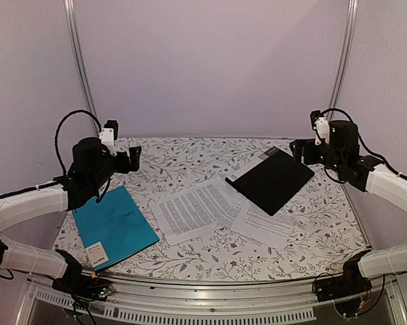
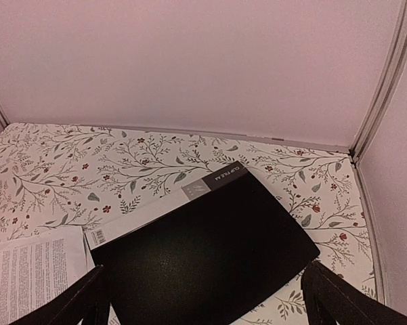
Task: Put the files into the folder
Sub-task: Pick up the folder from the corner of the board.
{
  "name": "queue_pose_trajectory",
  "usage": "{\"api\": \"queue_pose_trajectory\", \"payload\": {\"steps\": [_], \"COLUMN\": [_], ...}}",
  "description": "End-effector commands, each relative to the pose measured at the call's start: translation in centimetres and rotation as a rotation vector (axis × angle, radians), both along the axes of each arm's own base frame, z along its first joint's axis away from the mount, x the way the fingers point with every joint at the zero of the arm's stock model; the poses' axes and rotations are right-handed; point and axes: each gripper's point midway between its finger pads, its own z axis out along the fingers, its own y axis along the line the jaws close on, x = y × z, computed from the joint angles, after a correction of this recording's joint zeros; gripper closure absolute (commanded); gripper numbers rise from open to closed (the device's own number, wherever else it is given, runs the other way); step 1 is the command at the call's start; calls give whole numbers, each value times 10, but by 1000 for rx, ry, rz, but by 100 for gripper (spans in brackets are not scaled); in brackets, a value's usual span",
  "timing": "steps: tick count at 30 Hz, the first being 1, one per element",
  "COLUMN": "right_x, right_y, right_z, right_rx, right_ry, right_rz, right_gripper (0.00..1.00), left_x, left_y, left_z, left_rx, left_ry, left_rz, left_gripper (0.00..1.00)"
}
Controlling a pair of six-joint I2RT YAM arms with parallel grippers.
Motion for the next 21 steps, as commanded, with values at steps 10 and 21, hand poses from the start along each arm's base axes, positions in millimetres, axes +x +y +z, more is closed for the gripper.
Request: {"api": "queue_pose_trajectory", "payload": {"steps": [10, 21], "right_x": [5, -1], "right_y": [18, 69], "right_z": [-19, -43], "right_rx": [-89, -244], "right_ry": [116, 226], "right_rz": [35, 207], "right_gripper": [1, 1], "left_x": [2, -4], "left_y": [-13, -6], "left_z": [-20, -24], "left_rx": [22, 11], "left_ry": [28, 47], "left_rz": [-34, -6], "left_gripper": [0, 0]}}
